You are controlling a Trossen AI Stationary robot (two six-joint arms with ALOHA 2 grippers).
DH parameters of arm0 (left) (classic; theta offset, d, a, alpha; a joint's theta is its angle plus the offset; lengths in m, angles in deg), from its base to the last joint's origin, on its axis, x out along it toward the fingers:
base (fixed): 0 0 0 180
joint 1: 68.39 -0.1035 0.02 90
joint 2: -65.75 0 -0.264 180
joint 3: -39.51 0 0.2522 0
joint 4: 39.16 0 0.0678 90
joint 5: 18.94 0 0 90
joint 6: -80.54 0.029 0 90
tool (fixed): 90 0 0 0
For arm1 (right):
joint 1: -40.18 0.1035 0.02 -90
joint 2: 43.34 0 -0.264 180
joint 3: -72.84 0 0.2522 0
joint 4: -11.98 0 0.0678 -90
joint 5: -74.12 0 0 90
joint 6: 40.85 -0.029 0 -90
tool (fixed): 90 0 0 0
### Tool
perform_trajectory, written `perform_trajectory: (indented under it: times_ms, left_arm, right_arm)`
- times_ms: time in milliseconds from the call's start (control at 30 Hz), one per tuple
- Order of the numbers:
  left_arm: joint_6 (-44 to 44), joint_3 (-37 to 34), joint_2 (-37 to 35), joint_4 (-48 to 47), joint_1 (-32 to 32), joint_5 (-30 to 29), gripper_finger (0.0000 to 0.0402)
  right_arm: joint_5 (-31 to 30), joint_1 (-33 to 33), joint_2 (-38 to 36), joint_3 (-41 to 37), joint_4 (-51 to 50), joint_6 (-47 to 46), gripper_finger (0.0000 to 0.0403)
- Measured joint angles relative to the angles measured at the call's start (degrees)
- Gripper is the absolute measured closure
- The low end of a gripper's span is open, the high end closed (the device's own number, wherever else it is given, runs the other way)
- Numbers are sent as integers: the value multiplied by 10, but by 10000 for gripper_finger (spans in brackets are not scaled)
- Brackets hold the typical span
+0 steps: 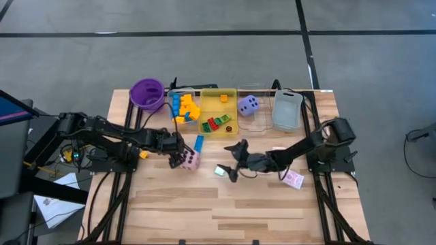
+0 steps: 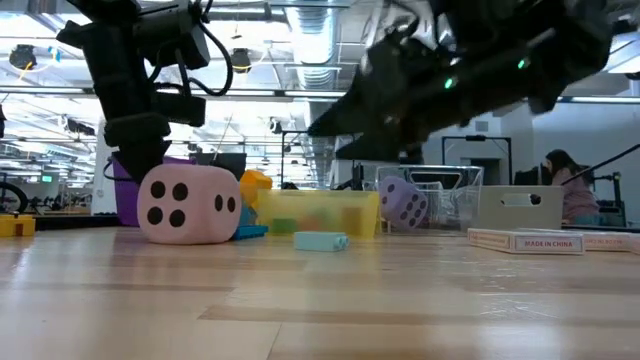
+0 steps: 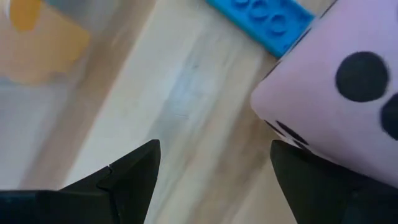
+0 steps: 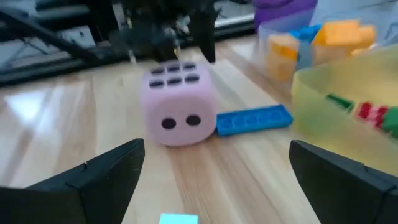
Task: Pick & Place Toys
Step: Put the pink dice into the right transparent bin
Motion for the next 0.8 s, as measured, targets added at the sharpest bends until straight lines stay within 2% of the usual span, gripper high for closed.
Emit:
perform_trajectory:
  times_ms: [167,400,500,667,800]
  left_arm:
    - [-47,0,-4,5,0,43,105]
    - [-76,0,-12,28,0,87,105]
    - [-76,0,-16,38,0,87,105]
    - [-76,0,-16,52,0,87,105]
    - [-76,0,-16,60,0,87,105]
  right_arm:
    - [2,-5,68,39,23,8,10]
    - [8,-6,81,59,81,82,10]
    - [33,-15,81,59,91,115,10]
    - [87,-30,81,59,94,116,10]
    - [154,-49,81,59,92,105,10]
